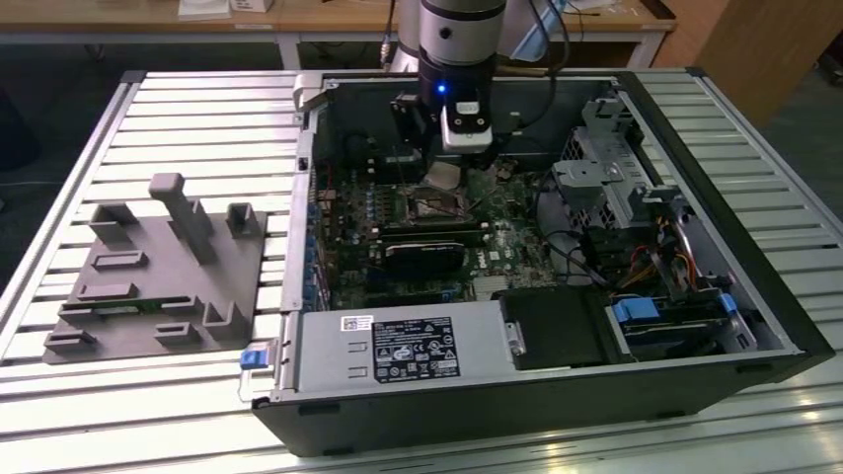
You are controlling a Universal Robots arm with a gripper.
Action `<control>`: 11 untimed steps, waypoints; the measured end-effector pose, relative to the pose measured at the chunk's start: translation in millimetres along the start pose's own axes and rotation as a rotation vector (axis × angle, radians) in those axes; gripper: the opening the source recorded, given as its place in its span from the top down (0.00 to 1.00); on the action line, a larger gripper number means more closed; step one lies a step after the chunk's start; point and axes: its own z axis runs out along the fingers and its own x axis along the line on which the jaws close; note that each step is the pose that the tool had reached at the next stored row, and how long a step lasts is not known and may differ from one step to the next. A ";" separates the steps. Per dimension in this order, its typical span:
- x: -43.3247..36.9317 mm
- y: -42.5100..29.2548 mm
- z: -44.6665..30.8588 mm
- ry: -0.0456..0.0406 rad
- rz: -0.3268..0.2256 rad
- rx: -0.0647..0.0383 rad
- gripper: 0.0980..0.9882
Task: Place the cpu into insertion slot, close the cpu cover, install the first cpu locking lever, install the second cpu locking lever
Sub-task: 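Place the cpu into insertion slot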
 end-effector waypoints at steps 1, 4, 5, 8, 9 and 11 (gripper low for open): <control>0.0 0.0 0.1 -0.0007 0.014 0.000 0.51; 0.0 0.0 0.2 -0.0028 0.057 0.000 0.51; 0.0 0.0 0.2 -0.0035 0.071 0.000 0.51; 0.0 0.0 0.3 -0.0056 0.113 0.001 0.51; 0.0 0.0 0.3 -0.0063 0.127 0.001 0.51; 0.0 0.0 0.4 -0.0076 0.155 0.001 0.51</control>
